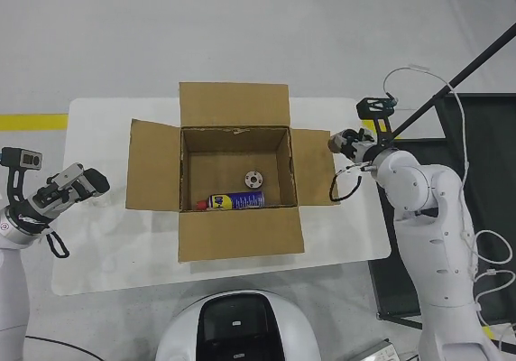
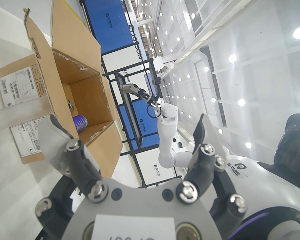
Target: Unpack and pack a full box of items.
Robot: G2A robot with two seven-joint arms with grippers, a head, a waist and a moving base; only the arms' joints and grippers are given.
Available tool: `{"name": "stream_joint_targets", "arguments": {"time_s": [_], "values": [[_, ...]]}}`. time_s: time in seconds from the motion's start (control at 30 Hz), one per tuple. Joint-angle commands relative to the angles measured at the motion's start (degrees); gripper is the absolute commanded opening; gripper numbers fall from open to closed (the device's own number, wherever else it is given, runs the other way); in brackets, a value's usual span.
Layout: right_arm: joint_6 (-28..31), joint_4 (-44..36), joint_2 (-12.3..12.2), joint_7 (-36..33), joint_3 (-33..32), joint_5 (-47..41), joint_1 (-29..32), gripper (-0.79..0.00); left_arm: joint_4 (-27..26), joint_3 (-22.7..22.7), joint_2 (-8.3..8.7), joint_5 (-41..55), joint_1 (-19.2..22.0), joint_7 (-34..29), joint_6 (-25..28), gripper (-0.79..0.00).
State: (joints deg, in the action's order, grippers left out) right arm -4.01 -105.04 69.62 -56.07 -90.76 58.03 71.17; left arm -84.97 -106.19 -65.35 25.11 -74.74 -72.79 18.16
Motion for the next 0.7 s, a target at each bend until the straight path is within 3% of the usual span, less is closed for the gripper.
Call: {"name": "stream_joint_targets", "arguments": {"time_s": [0.0, 0.2, 0.37, 0.67], "values": [[0.90, 2.62, -0.16, 0.74, -0.27, 0.76, 0.38, -0.785, 0.00, 0.00, 0.00, 0.00, 0.00, 0.00, 0.00, 0.000], [1.75, 9.29, -0.43, 4.60, -1.48, 0.81, 0.89, -0.785, 0.00, 0.00, 0.00, 0.00, 0.00, 0.00, 0.00, 0.000], [-1.19, 15.56, -0.51, 7.53, -0.59, 5.35, 0.62, -0.785, 0.00, 0.00, 0.00, 0.00, 0.00, 0.00, 0.00, 0.000], [-2.79, 28.43, 0.27, 14.55, 3.51, 4.86, -3.87, -0.785, 0.00, 0.00, 0.00, 0.00, 0.00, 0.00, 0.00, 0.000]]}}
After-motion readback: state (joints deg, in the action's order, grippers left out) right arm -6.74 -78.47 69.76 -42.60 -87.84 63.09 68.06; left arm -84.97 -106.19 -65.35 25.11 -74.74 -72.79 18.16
